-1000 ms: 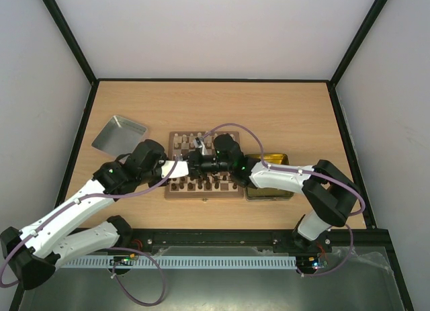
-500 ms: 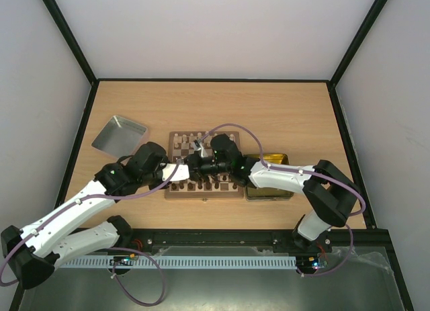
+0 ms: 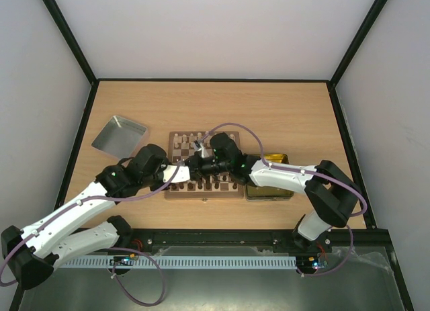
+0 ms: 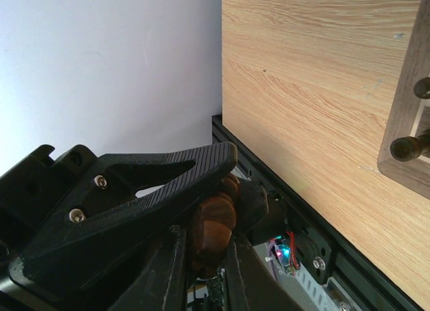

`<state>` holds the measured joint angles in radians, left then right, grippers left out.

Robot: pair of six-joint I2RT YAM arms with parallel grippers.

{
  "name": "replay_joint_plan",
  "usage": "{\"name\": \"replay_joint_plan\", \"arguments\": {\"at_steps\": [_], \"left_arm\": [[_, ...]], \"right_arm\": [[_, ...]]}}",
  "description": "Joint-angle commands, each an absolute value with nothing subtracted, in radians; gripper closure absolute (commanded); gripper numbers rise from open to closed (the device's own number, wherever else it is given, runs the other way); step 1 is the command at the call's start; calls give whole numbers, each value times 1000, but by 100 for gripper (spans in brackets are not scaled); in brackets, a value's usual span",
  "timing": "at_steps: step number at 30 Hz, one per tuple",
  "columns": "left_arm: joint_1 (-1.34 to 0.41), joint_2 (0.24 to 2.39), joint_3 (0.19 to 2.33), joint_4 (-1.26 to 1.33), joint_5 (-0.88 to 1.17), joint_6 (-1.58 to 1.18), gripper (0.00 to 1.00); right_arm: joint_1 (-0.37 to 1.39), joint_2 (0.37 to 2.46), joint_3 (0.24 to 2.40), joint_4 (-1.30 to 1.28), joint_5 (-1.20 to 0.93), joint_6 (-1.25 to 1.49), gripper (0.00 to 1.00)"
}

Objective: Set up the chess pieces on the board
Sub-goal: Place the chess piece on the chessboard.

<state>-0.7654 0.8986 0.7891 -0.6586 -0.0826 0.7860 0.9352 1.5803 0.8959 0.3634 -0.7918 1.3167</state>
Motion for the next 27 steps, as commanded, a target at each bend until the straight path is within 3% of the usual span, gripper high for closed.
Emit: {"name": "replay_joint_plan", "arguments": {"at_steps": [1, 5, 8, 11, 22, 27], "left_arm": [[-785, 885, 765, -625, -48, 801, 98], [-787, 882, 759, -623, -52, 802, 98], [-787, 880, 757, -617, -55, 799, 98], [-787, 881, 761, -600, -61, 786, 96], [-787, 882, 765, -560, -80, 751, 57], [-780, 883, 776, -550, -75, 734, 50]], "right_arm": [[925, 1557, 935, 335, -793, 1283, 89], [915, 1553, 934, 318, -793, 1271, 88], [910, 1551, 935, 307, -791, 1262, 97], [909, 1553, 942, 285, -788, 1250, 98], [907, 1520, 1008, 70, -714, 1124, 98], [905, 1499, 1027, 3, -669, 1073, 98]]}}
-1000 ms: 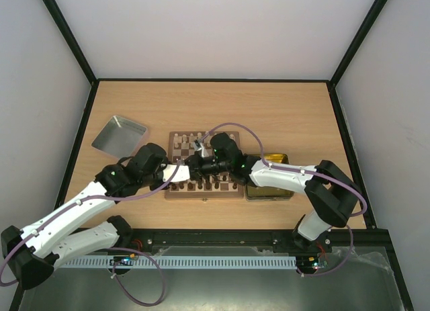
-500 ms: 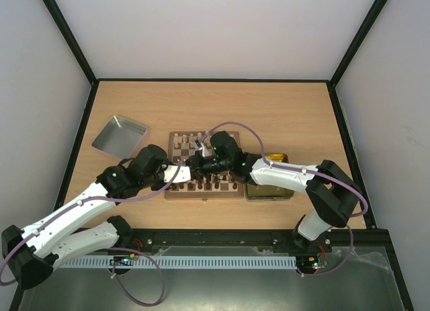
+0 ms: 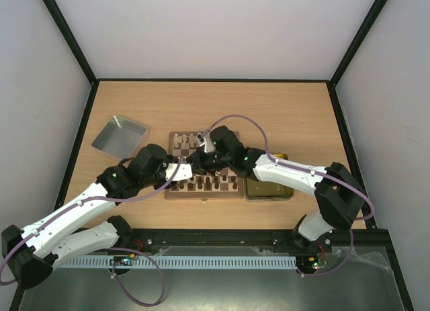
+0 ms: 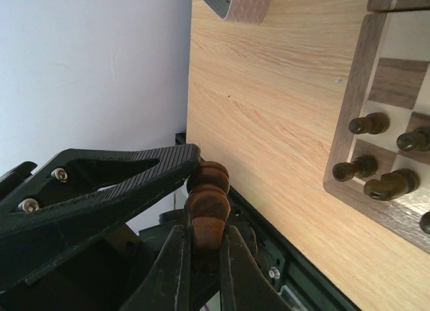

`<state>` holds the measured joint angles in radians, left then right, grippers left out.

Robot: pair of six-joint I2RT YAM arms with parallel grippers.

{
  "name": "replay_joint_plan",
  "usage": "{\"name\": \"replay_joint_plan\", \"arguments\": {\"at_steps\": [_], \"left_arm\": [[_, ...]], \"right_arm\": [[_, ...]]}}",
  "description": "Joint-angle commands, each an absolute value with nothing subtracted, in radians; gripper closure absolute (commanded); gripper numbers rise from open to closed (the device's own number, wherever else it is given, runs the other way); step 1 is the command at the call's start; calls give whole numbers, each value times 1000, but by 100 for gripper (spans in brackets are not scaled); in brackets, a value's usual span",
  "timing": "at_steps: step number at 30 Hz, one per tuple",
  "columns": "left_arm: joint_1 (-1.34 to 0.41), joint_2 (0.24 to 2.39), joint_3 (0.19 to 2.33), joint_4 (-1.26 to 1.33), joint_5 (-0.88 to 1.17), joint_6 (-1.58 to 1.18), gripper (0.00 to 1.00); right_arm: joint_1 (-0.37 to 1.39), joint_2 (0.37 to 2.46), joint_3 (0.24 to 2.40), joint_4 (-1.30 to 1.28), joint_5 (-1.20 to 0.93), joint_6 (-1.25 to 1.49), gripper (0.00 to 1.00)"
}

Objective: Set up the chess pieces on the board
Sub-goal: Place the chess piece on the chessboard.

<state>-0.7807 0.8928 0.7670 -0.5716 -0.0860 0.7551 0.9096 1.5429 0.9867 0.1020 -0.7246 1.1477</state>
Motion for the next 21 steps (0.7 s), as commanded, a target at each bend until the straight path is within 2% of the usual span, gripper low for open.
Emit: {"name": "replay_joint_plan", "arguments": {"at_steps": [1, 14, 21], "left_arm": [[-777, 883, 773, -548, -77, 733, 49], [-692, 854, 774, -525, -30, 675, 39], [-543, 878, 799, -522, 117, 623, 36]], "right_arm": [[905, 1495, 1036, -26, -652, 1055, 98], [905, 1436, 1169, -473, -285, 781, 98], [905, 1414, 1211, -654, -104, 707, 98]]}}
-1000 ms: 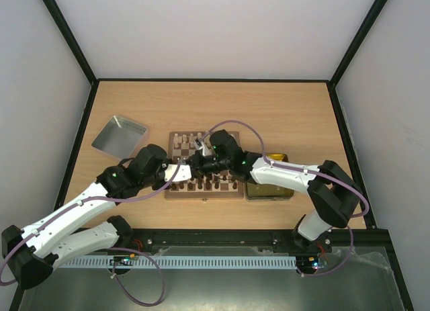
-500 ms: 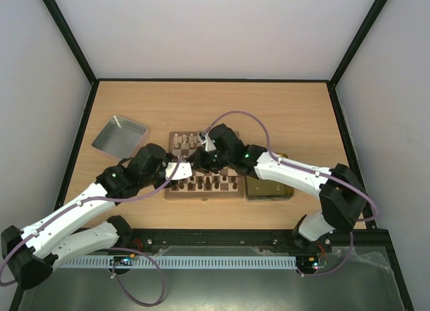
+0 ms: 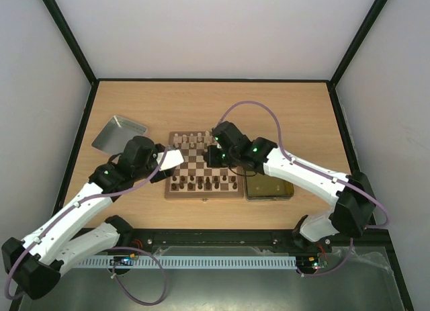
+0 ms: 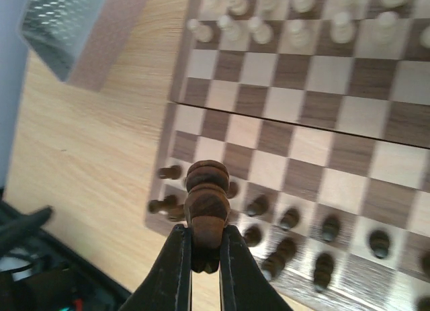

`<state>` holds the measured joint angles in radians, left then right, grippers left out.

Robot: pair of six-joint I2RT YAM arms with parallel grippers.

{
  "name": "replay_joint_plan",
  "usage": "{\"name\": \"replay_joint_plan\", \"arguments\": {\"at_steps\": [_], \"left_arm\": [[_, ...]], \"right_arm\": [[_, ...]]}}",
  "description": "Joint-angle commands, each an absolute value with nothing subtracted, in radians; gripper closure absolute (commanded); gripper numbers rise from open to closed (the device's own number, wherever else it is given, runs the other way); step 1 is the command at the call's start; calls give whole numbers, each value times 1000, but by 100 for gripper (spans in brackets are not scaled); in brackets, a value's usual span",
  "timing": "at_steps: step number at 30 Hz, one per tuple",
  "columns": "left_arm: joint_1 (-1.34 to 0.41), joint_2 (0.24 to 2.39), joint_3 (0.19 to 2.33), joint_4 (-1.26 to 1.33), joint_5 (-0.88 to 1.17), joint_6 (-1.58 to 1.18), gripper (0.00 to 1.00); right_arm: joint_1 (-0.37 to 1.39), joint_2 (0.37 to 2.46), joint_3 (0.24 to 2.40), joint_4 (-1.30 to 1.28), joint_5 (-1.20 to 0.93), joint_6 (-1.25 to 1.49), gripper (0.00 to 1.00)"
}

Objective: Set up the chess pieces on the board
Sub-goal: Place the chess piece on the chessboard.

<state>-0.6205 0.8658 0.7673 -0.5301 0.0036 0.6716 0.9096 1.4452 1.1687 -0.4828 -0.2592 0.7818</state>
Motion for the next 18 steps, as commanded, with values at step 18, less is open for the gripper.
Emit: {"name": "replay_joint_plan", "arguments": {"at_steps": [18], "left_arm": [[-217, 1094, 982, -536, 549, 391, 14]], "right_arm": [[904, 1397, 1128, -892, -129, 642, 98]]}}
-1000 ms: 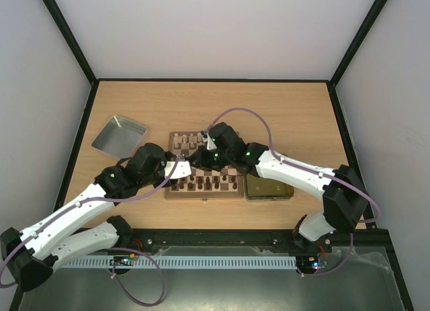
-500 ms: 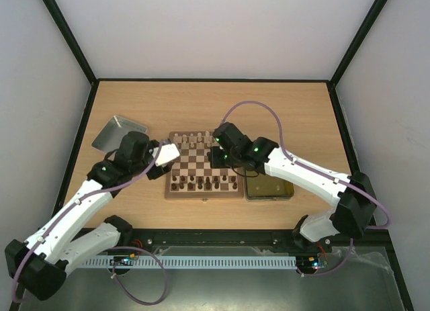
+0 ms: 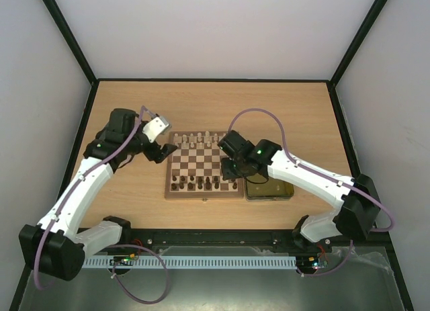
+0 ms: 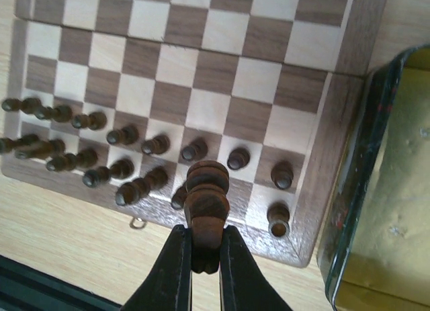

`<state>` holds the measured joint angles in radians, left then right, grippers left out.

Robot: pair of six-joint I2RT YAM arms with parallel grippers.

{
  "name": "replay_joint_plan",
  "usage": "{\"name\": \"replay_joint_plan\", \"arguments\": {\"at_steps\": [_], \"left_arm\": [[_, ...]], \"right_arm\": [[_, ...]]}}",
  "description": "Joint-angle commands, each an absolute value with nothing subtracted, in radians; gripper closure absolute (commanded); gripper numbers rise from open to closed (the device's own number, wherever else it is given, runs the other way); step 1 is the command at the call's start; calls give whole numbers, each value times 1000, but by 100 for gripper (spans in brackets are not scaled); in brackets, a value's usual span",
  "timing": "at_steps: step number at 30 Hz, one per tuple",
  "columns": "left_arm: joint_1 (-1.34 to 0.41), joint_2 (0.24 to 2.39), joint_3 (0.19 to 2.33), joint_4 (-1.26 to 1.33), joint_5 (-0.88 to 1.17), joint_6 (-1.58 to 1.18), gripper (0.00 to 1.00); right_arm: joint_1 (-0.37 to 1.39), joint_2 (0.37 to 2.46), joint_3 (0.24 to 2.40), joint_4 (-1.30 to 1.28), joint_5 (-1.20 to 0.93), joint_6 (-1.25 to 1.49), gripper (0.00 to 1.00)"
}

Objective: Set up the chess pieces on the board
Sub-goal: Place the chess piece on the chessboard.

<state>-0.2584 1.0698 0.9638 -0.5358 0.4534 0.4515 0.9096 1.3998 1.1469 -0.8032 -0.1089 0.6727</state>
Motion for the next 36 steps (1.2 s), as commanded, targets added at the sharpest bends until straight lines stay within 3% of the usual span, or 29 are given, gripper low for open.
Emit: {"name": "replay_joint_plan", "arguments": {"at_steps": [1, 9, 36], "left_arm": [[-202, 1102, 980, -535, 558, 389, 13], [-117, 1132, 962, -531, 621, 377, 7], [-104, 1134, 925, -512, 641, 371, 7]], "right_arm": [[905, 1405, 1128, -903, -132, 641, 98], [904, 1460, 1110, -919, -179, 586, 98], [905, 1623, 1173, -938, -157, 504, 98]]}}
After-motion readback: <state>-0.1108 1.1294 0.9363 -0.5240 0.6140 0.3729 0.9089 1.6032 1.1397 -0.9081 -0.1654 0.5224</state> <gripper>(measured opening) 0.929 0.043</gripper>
